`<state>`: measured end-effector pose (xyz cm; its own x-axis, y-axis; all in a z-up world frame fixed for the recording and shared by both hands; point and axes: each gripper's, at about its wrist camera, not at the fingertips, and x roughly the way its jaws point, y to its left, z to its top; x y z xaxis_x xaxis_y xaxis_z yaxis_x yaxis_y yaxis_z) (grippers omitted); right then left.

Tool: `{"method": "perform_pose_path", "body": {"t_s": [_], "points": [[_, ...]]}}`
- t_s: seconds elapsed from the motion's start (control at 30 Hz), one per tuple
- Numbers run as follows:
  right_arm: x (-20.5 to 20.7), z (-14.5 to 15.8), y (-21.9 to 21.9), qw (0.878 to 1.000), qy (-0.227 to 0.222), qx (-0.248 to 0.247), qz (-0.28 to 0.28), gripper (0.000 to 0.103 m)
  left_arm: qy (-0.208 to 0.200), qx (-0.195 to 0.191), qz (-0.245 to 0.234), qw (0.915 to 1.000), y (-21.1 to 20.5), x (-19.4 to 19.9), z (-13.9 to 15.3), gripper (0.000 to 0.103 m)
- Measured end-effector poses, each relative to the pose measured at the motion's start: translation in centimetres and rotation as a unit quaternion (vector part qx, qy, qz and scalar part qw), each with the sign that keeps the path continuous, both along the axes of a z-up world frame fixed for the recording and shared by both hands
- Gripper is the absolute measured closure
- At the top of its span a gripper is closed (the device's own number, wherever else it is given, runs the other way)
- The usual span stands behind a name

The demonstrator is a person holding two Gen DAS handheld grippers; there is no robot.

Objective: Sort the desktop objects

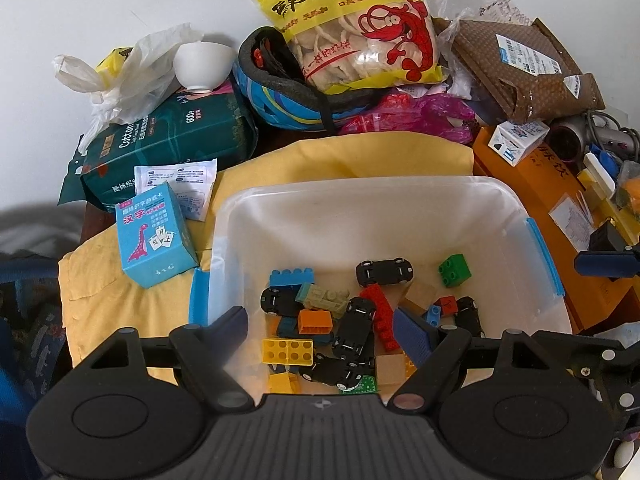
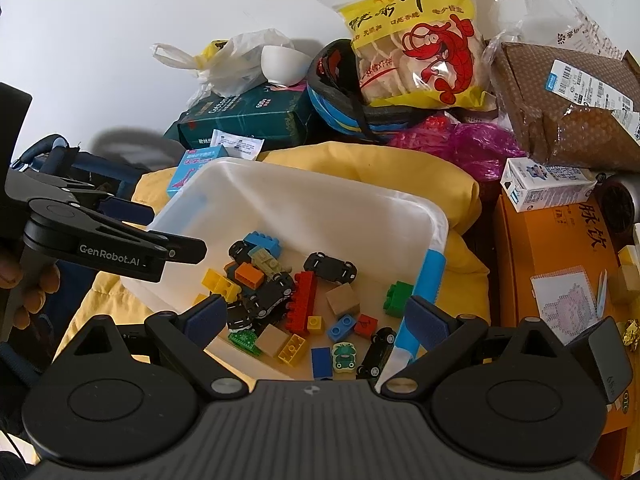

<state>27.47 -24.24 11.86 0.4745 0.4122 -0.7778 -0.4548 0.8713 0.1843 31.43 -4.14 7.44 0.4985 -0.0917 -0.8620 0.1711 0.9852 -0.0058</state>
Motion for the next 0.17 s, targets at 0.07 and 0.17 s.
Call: {"method": "perform_pose_path", "body": {"t_s": [0.07,0.17], "points": [[-0.02,-0.07,0.04,1.0,0.0,-0.001,0.0,0.005,-0.005,-0.003,-0.003,1.0,0.0,-0.14,0.03,0.021],[-0.02,-0.22,-0.02,1.0,0.001,0.0,0.0,0.005,-0.012,-0.001,-0.004,0.9999,-0.08,-0.25,0.08,0.021]]}}
